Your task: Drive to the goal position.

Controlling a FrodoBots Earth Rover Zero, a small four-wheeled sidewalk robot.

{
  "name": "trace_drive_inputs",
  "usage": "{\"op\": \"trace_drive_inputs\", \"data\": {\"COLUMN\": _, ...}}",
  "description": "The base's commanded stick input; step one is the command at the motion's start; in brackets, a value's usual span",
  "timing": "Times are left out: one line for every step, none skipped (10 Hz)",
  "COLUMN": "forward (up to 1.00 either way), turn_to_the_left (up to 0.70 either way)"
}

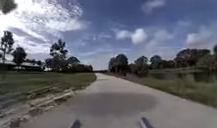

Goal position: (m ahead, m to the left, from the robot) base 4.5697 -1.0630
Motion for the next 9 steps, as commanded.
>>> {"op": "trace_drive_inputs", "data": {"forward": 0.69, "turn_to_the_left": 0.16}}
{"op": "trace_drive_inputs", "data": {"forward": 0.69, "turn_to_the_left": 0.23}}
{"op": "trace_drive_inputs", "data": {"forward": 0.69, "turn_to_the_left": 0.29}}
{"op": "trace_drive_inputs", "data": {"forward": 0.69, "turn_to_the_left": 0.26}}
{"op": "trace_drive_inputs", "data": {"forward": 0.69, "turn_to_the_left": 0.03}}
{"op": "trace_drive_inputs", "data": {"forward": 0.69, "turn_to_the_left": 0.03}}
{"op": "trace_drive_inputs", "data": {"forward": 0.69, "turn_to_the_left": 0.03}}
{"op": "trace_drive_inputs", "data": {"forward": 0.69, "turn_to_the_left": 0.03}}
{"op": "trace_drive_inputs", "data": {"forward": 0.69, "turn_to_the_left": 0.03}}
